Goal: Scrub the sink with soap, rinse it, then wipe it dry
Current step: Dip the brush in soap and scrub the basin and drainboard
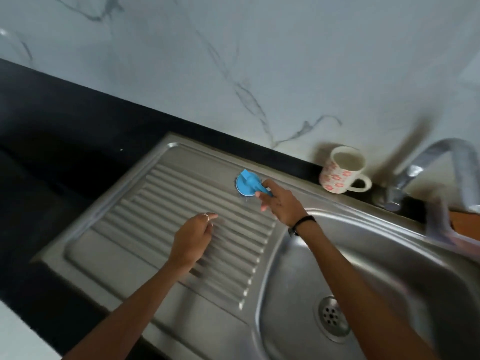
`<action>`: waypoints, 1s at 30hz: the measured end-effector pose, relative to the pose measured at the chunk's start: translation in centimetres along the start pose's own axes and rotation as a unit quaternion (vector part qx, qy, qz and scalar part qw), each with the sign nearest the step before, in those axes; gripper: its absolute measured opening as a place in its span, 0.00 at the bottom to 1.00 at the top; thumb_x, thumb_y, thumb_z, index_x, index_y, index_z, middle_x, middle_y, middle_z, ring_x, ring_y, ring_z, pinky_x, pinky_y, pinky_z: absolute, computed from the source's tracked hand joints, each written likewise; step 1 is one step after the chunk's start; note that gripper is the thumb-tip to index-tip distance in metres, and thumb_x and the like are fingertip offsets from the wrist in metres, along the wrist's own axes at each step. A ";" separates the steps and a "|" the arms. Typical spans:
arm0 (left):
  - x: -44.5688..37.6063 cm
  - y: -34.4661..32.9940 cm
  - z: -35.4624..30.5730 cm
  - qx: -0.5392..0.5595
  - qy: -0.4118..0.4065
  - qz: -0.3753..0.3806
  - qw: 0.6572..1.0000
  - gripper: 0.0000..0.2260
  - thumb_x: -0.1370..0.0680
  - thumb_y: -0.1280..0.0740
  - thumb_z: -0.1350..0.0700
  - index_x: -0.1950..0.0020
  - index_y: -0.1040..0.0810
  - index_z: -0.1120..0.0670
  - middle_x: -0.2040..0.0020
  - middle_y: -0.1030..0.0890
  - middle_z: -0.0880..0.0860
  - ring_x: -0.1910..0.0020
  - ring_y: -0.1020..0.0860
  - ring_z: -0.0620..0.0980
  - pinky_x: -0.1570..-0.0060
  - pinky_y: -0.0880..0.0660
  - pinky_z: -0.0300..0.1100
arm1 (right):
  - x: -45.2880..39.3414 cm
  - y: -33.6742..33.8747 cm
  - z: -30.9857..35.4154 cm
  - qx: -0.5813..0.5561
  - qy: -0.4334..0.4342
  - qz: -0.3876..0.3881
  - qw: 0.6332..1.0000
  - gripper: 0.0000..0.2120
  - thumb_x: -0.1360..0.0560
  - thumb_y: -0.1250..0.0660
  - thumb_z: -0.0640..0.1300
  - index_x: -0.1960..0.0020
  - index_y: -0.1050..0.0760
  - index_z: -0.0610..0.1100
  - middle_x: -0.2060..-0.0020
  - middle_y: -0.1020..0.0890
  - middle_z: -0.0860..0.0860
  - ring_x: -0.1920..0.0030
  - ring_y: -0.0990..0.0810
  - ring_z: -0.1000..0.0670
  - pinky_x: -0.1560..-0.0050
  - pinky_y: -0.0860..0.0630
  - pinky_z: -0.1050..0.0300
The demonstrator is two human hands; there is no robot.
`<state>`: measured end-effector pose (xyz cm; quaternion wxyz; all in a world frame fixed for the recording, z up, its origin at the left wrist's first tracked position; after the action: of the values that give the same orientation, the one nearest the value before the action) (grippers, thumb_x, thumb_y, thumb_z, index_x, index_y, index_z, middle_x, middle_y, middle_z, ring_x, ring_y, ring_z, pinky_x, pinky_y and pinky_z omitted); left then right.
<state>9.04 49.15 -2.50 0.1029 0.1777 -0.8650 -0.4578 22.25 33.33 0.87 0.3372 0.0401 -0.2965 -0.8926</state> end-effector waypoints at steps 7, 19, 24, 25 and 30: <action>-8.5 4.2 7.1 -0.046 -0.005 0.007 0.999 0.20 0.20 0.40 0.54 0.28 0.35 0.54 0.26 0.37 0.53 0.26 0.42 0.50 0.29 0.44 0.44 | -10.3 -4.7 5.1 0.115 0.001 -0.021 0.993 0.14 0.20 0.43 0.52 0.46 0.26 0.43 0.66 0.25 0.52 0.64 0.26 0.52 0.59 0.29 0.54; -16.1 5.7 13.3 -0.107 -0.043 0.070 0.991 0.33 0.25 0.36 0.41 0.26 0.40 0.54 0.24 0.42 0.53 0.26 0.43 0.49 0.26 0.49 0.50 | -22.4 -14.7 10.1 0.209 -0.041 -0.005 0.977 0.17 0.19 0.49 0.52 0.44 0.30 0.41 0.56 0.21 0.45 0.60 0.25 0.47 0.60 0.29 0.54; -16.3 5.8 14.2 -0.179 -0.041 0.060 0.981 0.36 0.25 0.42 0.35 0.24 0.44 0.55 0.24 0.43 0.53 0.25 0.45 0.49 0.26 0.50 0.50 | -23.6 -16.3 11.0 0.189 -0.041 0.027 0.981 0.18 0.19 0.48 0.51 0.41 0.29 0.39 0.55 0.22 0.45 0.58 0.23 0.48 0.57 0.27 0.55; -16.2 5.9 14.5 -0.196 -0.036 0.054 0.978 0.37 0.26 0.43 0.34 0.24 0.45 0.55 0.24 0.44 0.54 0.25 0.47 0.50 0.26 0.50 0.51 | -22.5 -15.3 9.8 0.158 -0.060 0.017 0.985 0.18 0.19 0.48 0.51 0.42 0.28 0.39 0.55 0.22 0.45 0.57 0.23 0.47 0.56 0.26 0.54; -16.0 5.6 15.3 -0.185 0.001 0.084 0.979 0.43 0.27 0.47 0.31 0.24 0.55 0.59 0.23 0.55 0.57 0.24 0.56 0.51 0.27 0.58 0.50 | -14.9 -9.3 4.3 0.135 -0.143 -0.028 0.980 0.17 0.20 0.45 0.50 0.47 0.24 0.38 0.64 0.24 0.47 0.64 0.27 0.49 0.62 0.32 0.57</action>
<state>17.30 70.09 -6.65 0.1730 0.0829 -0.7771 -0.5994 27.19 50.40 -2.72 0.2576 -0.0341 -0.4583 -0.8500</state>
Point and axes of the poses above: each hand's wrist, its own x-axis away from the middle knuckle, its own y-axis out of the back of the hand, z = x × y, the point moved 8 cm from there along -x, towards the middle knuckle
